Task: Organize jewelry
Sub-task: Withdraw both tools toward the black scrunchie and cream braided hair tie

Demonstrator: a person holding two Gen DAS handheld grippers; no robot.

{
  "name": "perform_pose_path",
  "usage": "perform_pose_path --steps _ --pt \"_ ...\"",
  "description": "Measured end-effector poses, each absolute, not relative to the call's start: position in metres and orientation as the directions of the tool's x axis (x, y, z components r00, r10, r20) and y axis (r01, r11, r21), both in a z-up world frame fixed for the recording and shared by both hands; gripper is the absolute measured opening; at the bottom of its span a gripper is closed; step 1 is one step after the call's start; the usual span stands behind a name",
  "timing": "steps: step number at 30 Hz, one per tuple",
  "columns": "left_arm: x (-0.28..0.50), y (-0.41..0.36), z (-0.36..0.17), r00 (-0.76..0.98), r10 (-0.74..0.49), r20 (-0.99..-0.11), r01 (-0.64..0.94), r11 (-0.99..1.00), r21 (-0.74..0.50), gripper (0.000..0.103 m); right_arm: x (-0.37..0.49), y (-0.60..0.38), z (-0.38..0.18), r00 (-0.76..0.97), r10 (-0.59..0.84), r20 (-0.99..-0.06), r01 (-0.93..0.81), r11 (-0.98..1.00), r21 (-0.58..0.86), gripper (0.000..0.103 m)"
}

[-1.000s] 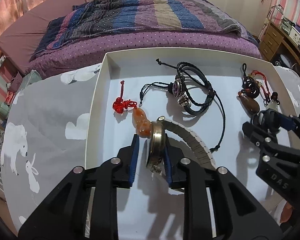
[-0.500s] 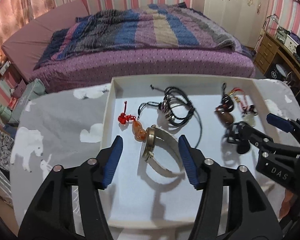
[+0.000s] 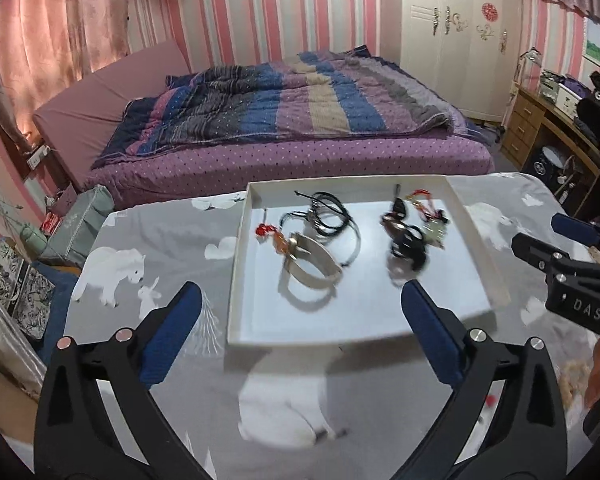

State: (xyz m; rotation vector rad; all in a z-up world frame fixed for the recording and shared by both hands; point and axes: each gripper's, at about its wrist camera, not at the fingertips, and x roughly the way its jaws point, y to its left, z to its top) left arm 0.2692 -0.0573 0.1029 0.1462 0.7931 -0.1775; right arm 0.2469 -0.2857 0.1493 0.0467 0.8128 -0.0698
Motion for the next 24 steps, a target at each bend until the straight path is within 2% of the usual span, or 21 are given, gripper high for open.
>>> perform_pose_path --steps 13,19,24 --pt "0.164 -0.076 0.117 0.681 -0.160 -0.715 0.254 0.967 0.027 0.100 0.132 -0.315 0.174 0.707 -0.064 -0.704 0.120 0.992 0.030 0.074" --pt "0.134 -0.090 0.098 0.666 -0.187 -0.722 0.277 0.961 0.007 0.100 0.087 -0.327 0.165 0.727 -0.046 -0.685 0.111 0.993 0.050 0.074" --pt "0.124 -0.102 0.068 0.630 -0.228 -0.742 0.309 0.951 -0.030 0.100 0.066 -0.348 0.140 0.707 -0.037 -0.706 0.138 0.987 0.086 0.074"
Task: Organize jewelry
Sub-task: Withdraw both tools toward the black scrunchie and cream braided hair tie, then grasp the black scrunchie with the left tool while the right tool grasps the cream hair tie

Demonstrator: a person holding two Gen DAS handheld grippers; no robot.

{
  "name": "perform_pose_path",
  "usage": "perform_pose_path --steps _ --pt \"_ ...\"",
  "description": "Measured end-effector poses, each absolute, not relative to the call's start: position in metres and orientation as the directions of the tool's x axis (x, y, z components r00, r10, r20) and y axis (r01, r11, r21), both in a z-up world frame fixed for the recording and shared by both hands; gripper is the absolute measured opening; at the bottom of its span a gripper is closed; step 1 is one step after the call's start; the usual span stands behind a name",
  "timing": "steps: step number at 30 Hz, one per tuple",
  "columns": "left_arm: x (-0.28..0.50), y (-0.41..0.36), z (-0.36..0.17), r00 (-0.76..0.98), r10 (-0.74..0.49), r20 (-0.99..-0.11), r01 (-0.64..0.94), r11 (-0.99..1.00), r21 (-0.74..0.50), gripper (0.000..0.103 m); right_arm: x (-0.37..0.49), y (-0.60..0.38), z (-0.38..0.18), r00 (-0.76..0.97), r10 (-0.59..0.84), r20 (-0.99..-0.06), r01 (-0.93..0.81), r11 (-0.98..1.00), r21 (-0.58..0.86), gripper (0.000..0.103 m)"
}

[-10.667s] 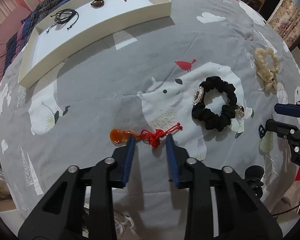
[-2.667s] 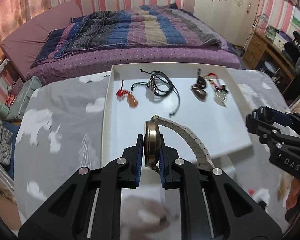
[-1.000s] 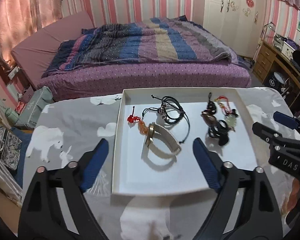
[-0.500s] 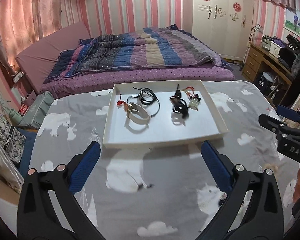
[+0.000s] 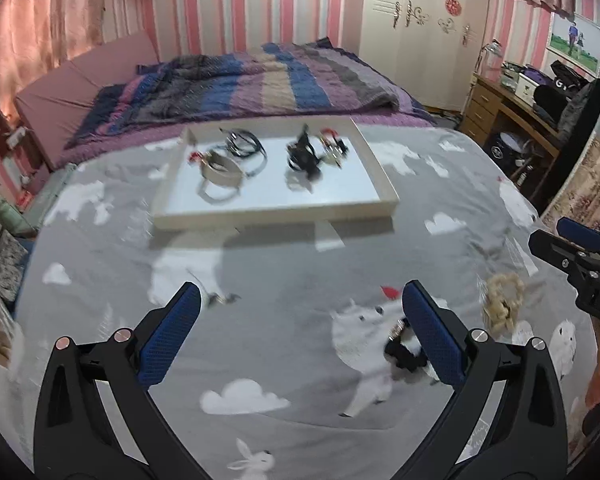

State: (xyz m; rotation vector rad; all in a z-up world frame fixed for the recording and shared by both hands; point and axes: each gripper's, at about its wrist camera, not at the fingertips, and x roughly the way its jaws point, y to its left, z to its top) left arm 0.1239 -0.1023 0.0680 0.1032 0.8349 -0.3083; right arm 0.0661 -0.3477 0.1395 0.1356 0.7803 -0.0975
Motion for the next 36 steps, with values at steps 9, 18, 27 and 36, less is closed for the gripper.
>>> perform_pose_path --steps 9,18,27,36 --pt "0.122 -0.135 0.024 0.591 -0.238 -0.771 0.315 0.948 -0.051 0.100 0.051 -0.386 0.082 0.674 -0.100 -0.732 0.221 0.973 0.071 0.074" --pt "0.121 -0.173 -0.012 0.575 -0.207 -0.791 0.338 0.941 0.000 0.093 0.049 -0.418 0.042 0.628 -0.159 -0.762 0.286 0.958 0.036 0.074" --pt "0.124 -0.188 -0.038 0.497 -0.219 -0.840 0.377 0.926 -0.018 0.063 0.059 -0.429 0.014 0.567 -0.175 -0.805 0.297 0.955 0.001 0.063" --pt "0.127 -0.194 -0.050 0.470 -0.222 -0.854 0.397 0.917 -0.020 0.037 0.065 -0.428 0.001 0.543 -0.153 -0.826 0.282 0.959 0.008 0.031"
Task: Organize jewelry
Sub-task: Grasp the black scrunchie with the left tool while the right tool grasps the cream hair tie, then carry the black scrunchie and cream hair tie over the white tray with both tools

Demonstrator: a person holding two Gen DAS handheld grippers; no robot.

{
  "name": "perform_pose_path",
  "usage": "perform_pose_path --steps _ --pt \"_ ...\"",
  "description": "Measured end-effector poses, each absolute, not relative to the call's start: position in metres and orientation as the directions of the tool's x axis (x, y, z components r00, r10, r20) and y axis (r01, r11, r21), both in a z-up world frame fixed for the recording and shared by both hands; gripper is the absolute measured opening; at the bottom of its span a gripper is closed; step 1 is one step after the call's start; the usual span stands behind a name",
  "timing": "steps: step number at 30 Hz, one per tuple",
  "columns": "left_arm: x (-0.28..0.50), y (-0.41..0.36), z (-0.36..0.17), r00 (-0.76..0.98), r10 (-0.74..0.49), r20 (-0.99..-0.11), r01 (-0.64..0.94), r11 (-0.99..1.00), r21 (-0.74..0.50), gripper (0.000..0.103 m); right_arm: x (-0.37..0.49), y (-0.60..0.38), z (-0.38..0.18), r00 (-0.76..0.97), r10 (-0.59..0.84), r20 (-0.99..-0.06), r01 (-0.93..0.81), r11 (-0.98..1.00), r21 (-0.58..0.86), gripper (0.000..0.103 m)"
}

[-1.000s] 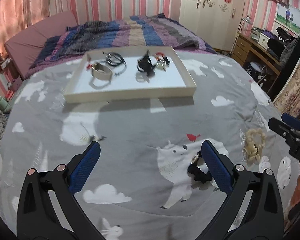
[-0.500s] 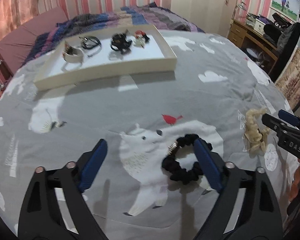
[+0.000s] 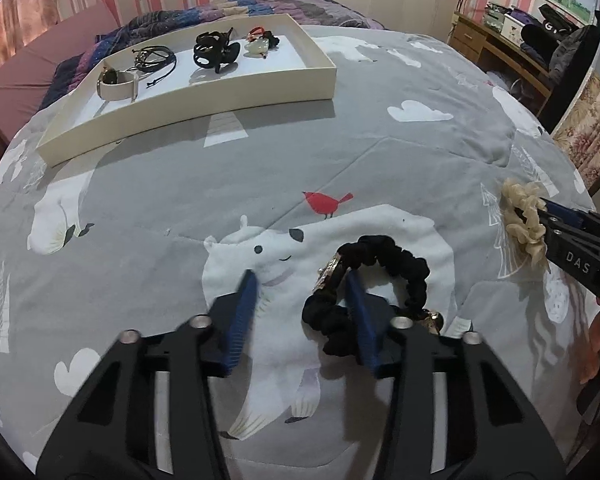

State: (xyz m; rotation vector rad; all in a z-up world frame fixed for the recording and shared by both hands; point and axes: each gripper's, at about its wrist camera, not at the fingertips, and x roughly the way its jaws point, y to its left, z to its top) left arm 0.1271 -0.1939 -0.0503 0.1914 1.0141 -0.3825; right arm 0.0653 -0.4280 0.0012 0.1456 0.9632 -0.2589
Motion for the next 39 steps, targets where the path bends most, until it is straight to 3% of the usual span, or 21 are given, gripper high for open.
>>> perform_pose_path --steps 1,4,7,23,39 --pt "0.128 -0.194 -0.050 0.468 -0.226 -0.854 0.401 0.916 -0.022 0.028 0.066 -0.427 0.001 0.544 -0.147 -0.826 0.276 0.961 0.011 0.024" --pt "0.131 -0.192 -0.048 0.450 -0.250 -0.858 0.415 0.908 -0.047 0.012 0.068 -0.423 0.003 0.543 -0.142 -0.828 0.271 0.962 0.013 0.015" --pt "0.133 -0.189 -0.047 0.437 -0.267 -0.859 0.418 0.906 -0.068 0.012 0.069 -0.420 0.005 0.546 -0.132 -0.827 0.269 0.963 0.025 0.011" --pt "0.162 -0.151 -0.015 0.480 -0.281 -0.831 0.379 0.921 -0.092 0.011 0.103 -0.375 0.050 0.602 -0.117 -0.790 0.218 0.976 0.022 0.009" --pt "0.243 -0.102 0.053 0.578 -0.298 -0.760 0.328 0.937 -0.118 0.011 0.196 -0.308 0.119 0.697 -0.046 -0.716 0.120 0.991 0.054 0.008"
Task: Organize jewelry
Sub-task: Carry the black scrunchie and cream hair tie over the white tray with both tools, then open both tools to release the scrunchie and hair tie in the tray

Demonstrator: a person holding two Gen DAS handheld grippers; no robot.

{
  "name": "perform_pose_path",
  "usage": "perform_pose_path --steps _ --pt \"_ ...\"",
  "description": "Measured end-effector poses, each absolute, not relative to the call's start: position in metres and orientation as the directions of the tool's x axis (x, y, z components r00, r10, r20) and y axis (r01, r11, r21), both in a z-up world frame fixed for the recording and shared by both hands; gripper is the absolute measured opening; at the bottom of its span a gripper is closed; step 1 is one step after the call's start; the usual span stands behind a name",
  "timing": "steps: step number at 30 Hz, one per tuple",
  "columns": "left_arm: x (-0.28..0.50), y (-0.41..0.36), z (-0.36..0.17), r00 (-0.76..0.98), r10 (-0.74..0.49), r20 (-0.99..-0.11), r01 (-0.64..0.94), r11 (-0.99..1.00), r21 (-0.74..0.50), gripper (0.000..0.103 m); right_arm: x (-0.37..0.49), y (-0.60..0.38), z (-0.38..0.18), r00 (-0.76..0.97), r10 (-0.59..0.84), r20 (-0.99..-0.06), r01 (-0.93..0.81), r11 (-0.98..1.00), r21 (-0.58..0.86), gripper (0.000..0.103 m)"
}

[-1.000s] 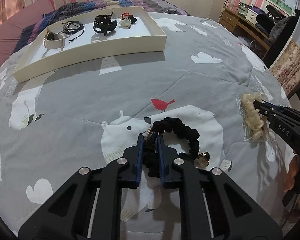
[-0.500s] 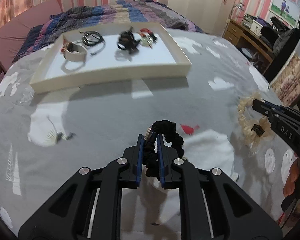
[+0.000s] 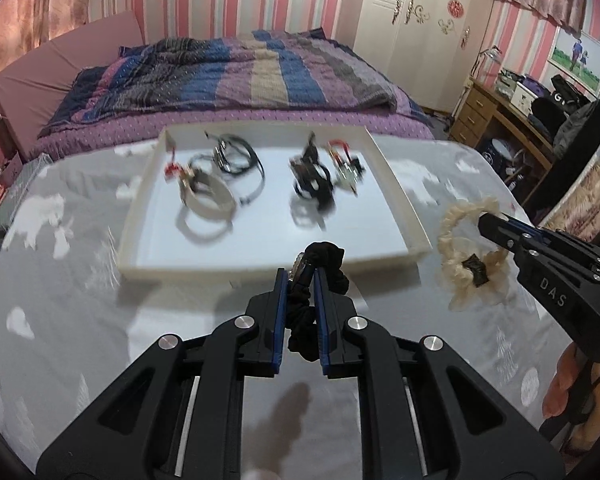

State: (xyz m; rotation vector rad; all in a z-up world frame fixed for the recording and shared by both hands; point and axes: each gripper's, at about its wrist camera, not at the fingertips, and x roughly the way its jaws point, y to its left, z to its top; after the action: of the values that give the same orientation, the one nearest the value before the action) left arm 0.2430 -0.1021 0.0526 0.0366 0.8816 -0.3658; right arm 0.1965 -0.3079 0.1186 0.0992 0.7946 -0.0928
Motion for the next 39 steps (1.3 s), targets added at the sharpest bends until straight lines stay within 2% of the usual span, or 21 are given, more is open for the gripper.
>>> perform_pose_path --steps 8,15,30,39 --pt "0.308 -0.086 0.044 0.575 -0.254 -0.778 0.290 0.952 -0.096 0.011 0.264 -0.291 0.113 0.684 -0.014 -0.730 0.110 0.990 0.085 0.008" --pt "0.348 -0.081 0.011 0.535 -0.232 -0.812 0.270 0.958 -0.096 0.011 0.297 -0.283 0.070 0.649 -0.016 -0.761 0.115 0.990 0.077 0.008" --pt "0.356 -0.080 -0.021 0.536 -0.175 -0.826 0.260 0.965 -0.036 0.012 0.321 -0.273 0.033 0.616 -0.049 -0.786 0.111 0.993 0.025 0.008" --pt "0.358 -0.070 -0.032 0.517 -0.190 -0.834 0.241 0.968 -0.071 0.014 0.320 -0.274 0.025 0.605 -0.045 -0.795 0.119 0.992 0.034 0.009"
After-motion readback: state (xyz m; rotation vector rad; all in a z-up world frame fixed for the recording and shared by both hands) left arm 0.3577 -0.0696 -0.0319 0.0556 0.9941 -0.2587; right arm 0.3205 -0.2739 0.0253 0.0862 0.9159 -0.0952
